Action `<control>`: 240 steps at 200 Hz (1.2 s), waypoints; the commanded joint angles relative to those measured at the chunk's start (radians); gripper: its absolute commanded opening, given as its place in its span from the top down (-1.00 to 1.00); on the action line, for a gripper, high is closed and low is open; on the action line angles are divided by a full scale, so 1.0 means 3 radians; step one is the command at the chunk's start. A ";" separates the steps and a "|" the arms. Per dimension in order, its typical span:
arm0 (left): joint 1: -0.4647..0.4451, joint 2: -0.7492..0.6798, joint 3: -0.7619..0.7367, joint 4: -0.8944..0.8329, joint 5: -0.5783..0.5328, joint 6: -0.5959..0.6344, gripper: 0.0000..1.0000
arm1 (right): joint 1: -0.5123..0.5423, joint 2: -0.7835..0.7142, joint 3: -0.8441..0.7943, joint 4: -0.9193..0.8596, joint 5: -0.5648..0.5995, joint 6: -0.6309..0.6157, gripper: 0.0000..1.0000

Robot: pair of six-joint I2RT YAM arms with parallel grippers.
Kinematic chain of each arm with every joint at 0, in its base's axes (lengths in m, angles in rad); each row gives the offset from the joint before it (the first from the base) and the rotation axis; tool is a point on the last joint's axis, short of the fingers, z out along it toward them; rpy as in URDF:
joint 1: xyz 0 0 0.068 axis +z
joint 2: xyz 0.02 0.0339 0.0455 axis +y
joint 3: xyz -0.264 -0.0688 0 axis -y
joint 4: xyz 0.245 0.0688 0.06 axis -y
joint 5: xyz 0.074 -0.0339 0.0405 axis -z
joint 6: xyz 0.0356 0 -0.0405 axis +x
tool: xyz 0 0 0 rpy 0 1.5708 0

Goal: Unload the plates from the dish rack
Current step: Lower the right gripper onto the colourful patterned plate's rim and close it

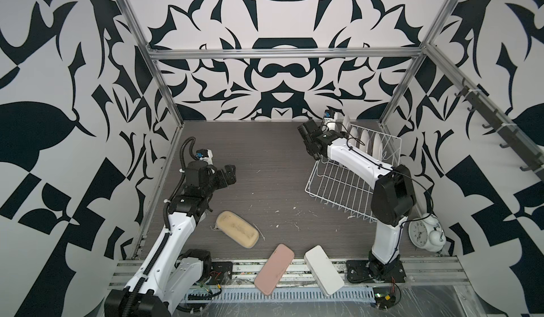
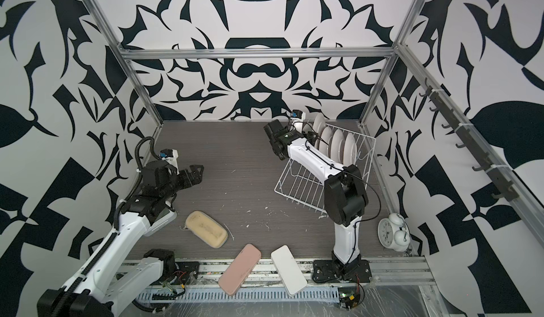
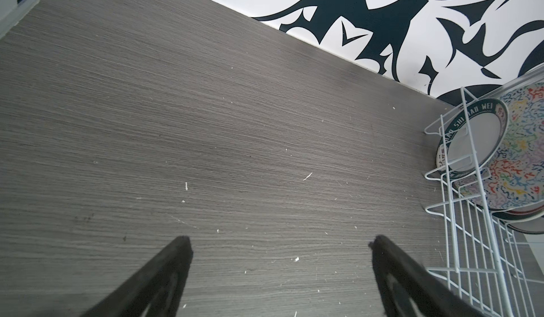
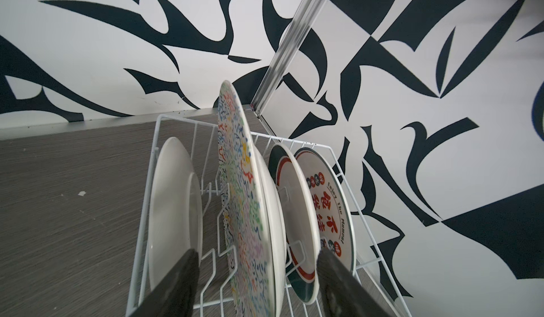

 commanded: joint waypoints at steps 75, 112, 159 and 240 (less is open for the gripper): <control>-0.0014 -0.0077 0.0021 -0.0093 0.0078 -0.0087 -0.99 | -0.0234 0.0060 0.0016 0.0192 -0.0149 -0.0039 -0.09; -0.0012 -0.0060 0.0076 -0.0121 0.0097 -0.0082 -0.99 | -0.0238 0.0112 0.0002 0.0179 -0.0136 0.0011 0.08; -0.0011 -0.0057 0.0096 -0.0159 0.0115 -0.0091 -0.99 | -0.0283 0.0139 0.0005 0.0179 -0.0219 0.0025 0.09; -0.0013 -0.0063 0.0129 -0.0178 0.0154 -0.0069 -1.00 | -0.0322 0.0134 0.0026 0.0185 -0.0214 0.0031 0.40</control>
